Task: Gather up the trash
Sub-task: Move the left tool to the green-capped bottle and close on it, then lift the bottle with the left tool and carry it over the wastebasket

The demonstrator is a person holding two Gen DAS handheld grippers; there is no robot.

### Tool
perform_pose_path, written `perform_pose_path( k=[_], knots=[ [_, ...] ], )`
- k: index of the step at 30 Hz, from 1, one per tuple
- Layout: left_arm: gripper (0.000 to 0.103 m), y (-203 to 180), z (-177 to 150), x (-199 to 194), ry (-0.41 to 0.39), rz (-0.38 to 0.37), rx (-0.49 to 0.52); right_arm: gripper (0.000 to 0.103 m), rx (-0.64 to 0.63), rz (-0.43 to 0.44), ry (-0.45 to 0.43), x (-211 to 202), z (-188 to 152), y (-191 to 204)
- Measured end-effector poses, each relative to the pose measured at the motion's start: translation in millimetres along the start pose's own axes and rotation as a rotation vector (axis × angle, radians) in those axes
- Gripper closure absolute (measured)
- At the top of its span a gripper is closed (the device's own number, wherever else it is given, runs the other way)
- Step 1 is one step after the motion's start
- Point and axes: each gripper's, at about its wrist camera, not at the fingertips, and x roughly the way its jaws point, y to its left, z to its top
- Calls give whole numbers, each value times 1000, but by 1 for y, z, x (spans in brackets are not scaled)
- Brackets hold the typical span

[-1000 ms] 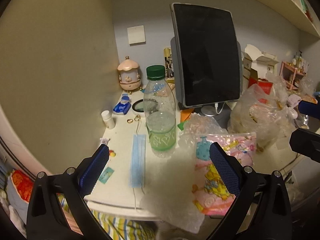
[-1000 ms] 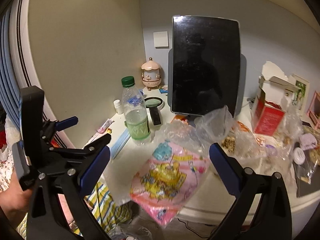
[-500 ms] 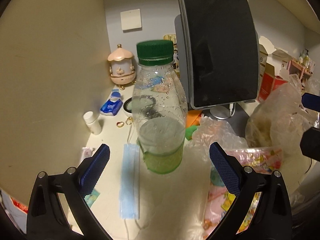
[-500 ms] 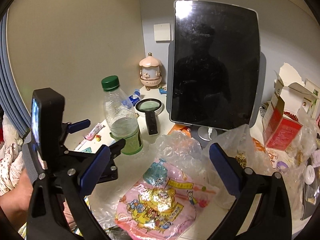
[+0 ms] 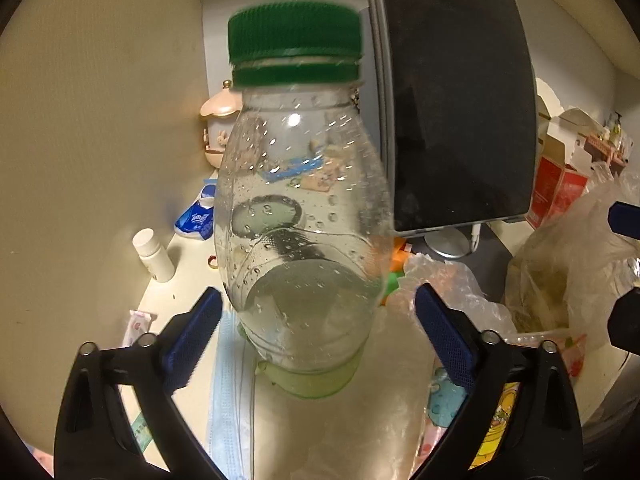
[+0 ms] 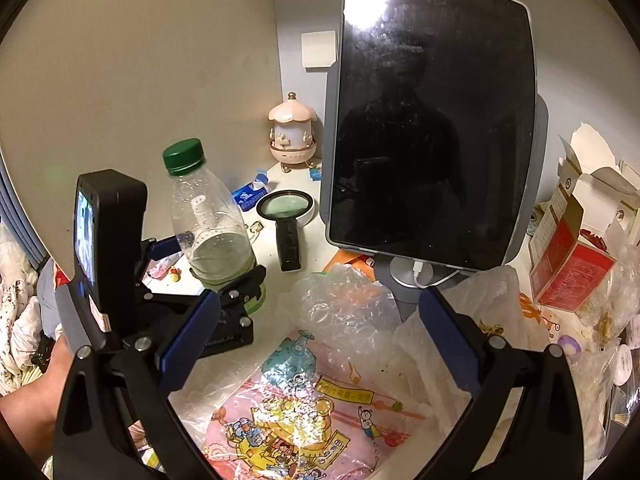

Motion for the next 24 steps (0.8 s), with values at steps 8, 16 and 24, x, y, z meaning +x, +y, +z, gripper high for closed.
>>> perform_pose_path(
  k=[8, 16, 24],
  knots=[
    [42, 2, 0, 12, 18, 6, 1, 6, -3, -4, 1, -2, 1, -1],
    [43, 0, 6, -5, -28, 17, 9, 6, 0, -14, -10, -14, -3, -1],
    [43, 0, 6, -60, -65, 18, 43, 6, 11, 3, -43, -44, -6, 17]
  ],
)
